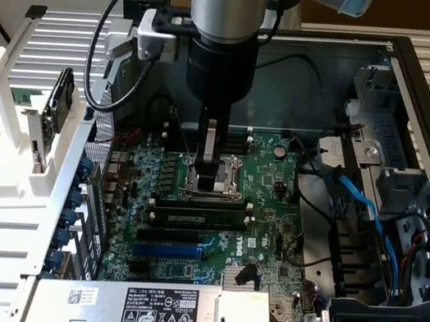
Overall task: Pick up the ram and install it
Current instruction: 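Press down the ram until it locks into place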
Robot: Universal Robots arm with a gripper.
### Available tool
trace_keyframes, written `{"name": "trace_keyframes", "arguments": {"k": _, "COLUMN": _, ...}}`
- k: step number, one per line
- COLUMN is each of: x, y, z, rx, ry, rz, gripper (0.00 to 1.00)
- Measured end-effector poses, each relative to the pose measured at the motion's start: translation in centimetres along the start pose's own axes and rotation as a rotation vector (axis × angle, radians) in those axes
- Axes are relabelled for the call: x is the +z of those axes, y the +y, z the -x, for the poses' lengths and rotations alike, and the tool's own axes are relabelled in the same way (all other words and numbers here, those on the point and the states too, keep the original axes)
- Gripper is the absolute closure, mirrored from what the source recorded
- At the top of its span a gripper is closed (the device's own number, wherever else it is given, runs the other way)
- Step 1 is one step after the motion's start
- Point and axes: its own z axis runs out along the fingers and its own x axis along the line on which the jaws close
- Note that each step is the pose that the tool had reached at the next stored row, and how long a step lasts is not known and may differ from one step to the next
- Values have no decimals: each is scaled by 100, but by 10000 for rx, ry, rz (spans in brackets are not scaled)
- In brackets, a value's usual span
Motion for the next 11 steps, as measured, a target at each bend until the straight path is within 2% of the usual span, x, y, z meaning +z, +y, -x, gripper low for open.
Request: {"name": "trace_keyframes", "arguments": {"k": 11, "x": 0, "y": 0, "z": 0, "rx": 1525, "ry": -65, "rz": 72, "gripper": 90}}
